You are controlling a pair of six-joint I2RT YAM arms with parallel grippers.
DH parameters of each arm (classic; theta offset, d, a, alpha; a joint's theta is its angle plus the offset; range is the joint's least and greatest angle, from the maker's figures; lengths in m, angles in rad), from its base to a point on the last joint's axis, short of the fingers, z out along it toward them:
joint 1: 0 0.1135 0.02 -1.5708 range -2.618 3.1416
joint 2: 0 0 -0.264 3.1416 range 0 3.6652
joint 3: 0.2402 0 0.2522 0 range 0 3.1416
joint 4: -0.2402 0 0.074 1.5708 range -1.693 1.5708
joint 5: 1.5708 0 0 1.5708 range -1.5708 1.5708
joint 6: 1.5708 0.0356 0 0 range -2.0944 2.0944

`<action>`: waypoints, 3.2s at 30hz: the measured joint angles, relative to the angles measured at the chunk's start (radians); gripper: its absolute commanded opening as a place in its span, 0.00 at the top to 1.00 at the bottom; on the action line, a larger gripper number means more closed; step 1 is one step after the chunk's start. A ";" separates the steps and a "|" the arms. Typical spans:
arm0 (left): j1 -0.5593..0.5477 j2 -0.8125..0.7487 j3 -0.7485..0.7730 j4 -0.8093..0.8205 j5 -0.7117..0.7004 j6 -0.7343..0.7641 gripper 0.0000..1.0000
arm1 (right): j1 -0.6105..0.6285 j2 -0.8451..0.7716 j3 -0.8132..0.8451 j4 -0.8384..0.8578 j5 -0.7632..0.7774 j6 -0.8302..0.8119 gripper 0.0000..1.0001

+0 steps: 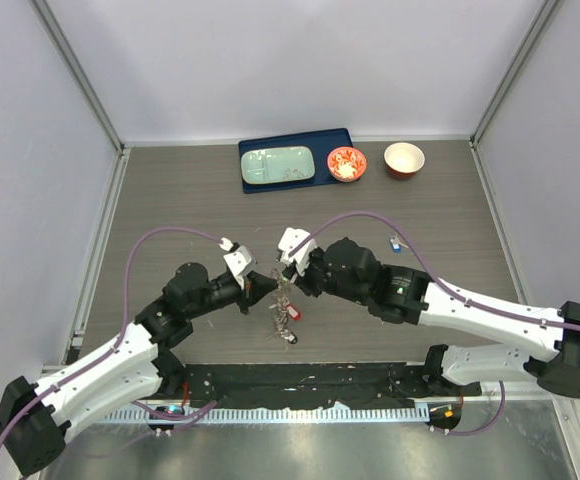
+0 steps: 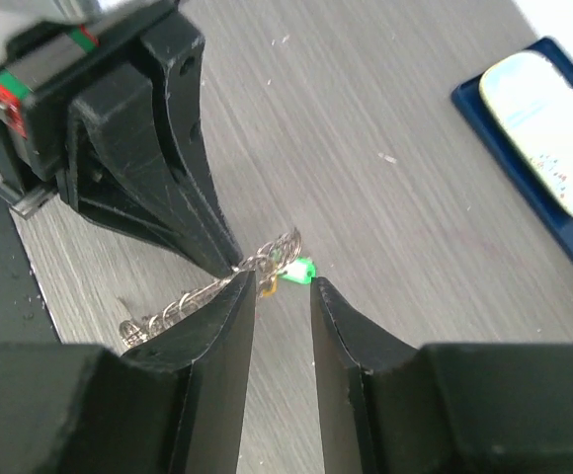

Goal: Put the keys on the keyring

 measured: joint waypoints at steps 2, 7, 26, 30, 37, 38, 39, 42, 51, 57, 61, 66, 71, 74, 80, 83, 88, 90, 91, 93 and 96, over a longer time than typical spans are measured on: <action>0.000 0.000 0.011 -0.021 -0.007 0.000 1.00 | 0.000 0.033 0.017 -0.035 -0.001 0.018 0.65; 0.000 0.000 0.032 -0.039 -0.017 0.000 1.00 | 0.000 0.112 0.031 -0.099 -0.008 0.054 0.64; 0.000 0.004 0.042 -0.057 -0.025 -0.005 1.00 | 0.002 0.161 0.040 -0.129 0.002 0.060 0.99; 0.000 -0.002 0.042 -0.058 -0.035 -0.019 1.00 | 0.000 0.154 0.021 -0.097 -0.003 0.050 0.99; -0.001 -0.008 0.042 -0.063 -0.052 -0.073 1.00 | 0.000 0.043 -0.160 0.111 -0.031 -0.045 0.99; -0.002 -0.008 0.042 -0.065 -0.053 -0.079 1.00 | 0.000 0.028 -0.186 0.140 -0.035 -0.062 0.99; -0.002 -0.008 0.042 -0.068 -0.056 -0.085 1.00 | 0.000 0.007 -0.224 0.187 -0.044 -0.083 0.99; -0.005 -0.008 0.042 -0.082 -0.059 -0.108 1.00 | 0.000 -0.039 -0.317 0.303 -0.072 -0.138 0.99; -0.005 0.021 0.046 -0.078 -0.049 -0.161 1.00 | 0.000 -0.078 -0.447 0.526 -0.111 -0.238 0.99; 0.002 0.037 0.046 -0.064 -0.031 -0.188 1.00 | 0.000 -0.084 -0.515 0.679 -0.126 -0.252 0.99; 0.014 0.042 0.045 -0.043 -0.012 -0.214 1.00 | -0.001 -0.069 -0.544 0.777 -0.149 -0.246 0.99; 0.023 0.043 0.041 -0.028 -0.006 -0.233 1.00 | -0.004 -0.056 -0.542 0.792 -0.155 -0.212 0.82; 0.023 0.014 0.046 -0.089 -0.041 -0.193 1.00 | -0.004 -0.103 -0.481 0.607 -0.123 -0.147 0.61; 0.023 0.011 0.061 -0.139 -0.066 -0.161 1.00 | -0.004 -0.138 -0.392 0.445 -0.085 -0.112 0.57; 0.024 0.033 0.100 -0.195 -0.078 -0.128 1.00 | -0.004 -0.079 -0.107 0.151 -0.013 -0.056 0.57; 0.024 0.050 0.117 -0.204 -0.078 -0.122 1.00 | -0.004 -0.006 -0.019 0.069 0.000 -0.040 0.57; 0.024 0.053 0.129 -0.225 -0.078 -0.108 1.00 | -0.004 0.125 0.036 -0.035 0.005 -0.029 0.57; 0.024 0.055 0.130 -0.234 -0.078 -0.105 1.00 | -0.004 0.159 0.036 -0.074 -0.001 -0.026 0.57; 0.024 0.055 0.130 -0.237 -0.078 -0.104 1.00 | -0.004 0.172 0.036 -0.087 -0.002 -0.026 0.57; 0.024 0.056 0.130 -0.241 -0.077 -0.103 1.00 | -0.004 0.190 0.040 -0.108 -0.005 -0.026 0.57; 0.024 0.057 0.132 -0.245 -0.077 -0.103 1.00 | -0.004 0.211 0.055 -0.120 -0.009 -0.026 0.57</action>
